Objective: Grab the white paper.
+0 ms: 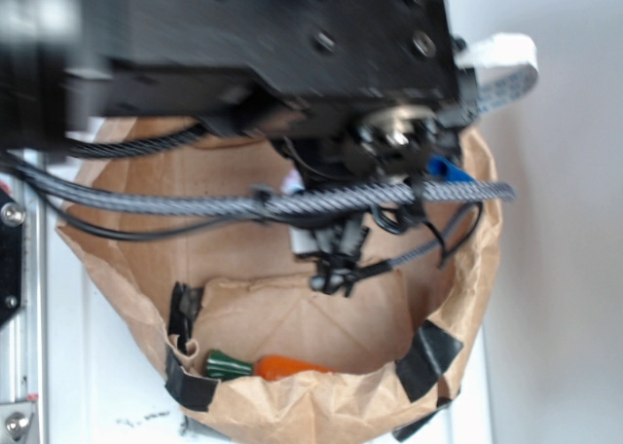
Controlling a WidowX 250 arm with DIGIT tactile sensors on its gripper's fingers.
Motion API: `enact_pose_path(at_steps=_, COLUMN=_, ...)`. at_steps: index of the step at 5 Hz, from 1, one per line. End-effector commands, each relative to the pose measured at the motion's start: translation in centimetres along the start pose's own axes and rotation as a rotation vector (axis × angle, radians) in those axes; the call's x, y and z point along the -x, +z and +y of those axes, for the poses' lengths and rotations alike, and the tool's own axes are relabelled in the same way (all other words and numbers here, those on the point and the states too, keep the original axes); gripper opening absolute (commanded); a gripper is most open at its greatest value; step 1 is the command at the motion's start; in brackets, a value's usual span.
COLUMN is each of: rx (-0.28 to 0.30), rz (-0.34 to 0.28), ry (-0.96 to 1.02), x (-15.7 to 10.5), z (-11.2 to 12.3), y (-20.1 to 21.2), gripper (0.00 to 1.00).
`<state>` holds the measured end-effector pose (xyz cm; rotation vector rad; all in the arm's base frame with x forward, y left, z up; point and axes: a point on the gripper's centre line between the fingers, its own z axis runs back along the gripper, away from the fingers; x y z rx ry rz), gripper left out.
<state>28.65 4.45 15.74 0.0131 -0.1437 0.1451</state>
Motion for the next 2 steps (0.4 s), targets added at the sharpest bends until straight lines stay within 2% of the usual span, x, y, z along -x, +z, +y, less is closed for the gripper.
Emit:
enact_pose_path(at_steps=1, rx=0.009, rz=-0.079, ry=-0.051, x=1.83, z=1.61, y=4.42, gripper=0.0)
enact_pose_path(at_steps=2, rx=-0.001, rz=-0.087, ry=-0.035, x=1.78, z=1.29, y=4.18, gripper=0.0)
